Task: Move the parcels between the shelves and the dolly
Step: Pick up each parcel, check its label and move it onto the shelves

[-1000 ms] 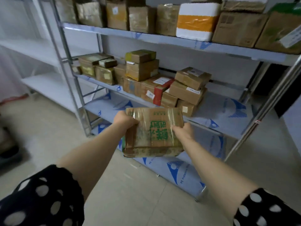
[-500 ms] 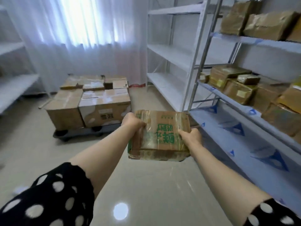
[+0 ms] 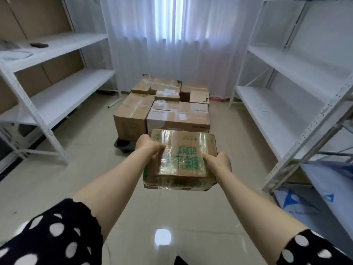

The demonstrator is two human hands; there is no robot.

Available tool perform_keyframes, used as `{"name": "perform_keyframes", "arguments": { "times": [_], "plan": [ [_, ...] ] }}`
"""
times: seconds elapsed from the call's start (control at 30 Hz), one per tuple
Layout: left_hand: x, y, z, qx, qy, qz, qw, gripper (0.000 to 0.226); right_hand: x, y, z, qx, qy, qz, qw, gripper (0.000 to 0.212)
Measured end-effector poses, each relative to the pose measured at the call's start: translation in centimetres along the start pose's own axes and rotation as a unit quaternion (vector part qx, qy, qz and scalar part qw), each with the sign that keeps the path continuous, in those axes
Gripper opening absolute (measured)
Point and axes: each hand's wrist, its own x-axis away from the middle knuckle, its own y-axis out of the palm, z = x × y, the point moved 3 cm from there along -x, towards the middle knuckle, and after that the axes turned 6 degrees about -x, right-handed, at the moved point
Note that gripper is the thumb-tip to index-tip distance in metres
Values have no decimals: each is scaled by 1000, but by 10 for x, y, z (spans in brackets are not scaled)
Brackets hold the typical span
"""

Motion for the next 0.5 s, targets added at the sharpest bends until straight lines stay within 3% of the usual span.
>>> {"name": "perform_keyframes", "arguments": {
  "times": [0.5],
  "plan": [
    [-303, -42, 62, 67, -63, 26, 995, 38, -258, 159, -158, 43, 7, -91, 995, 45]
  ]
}}
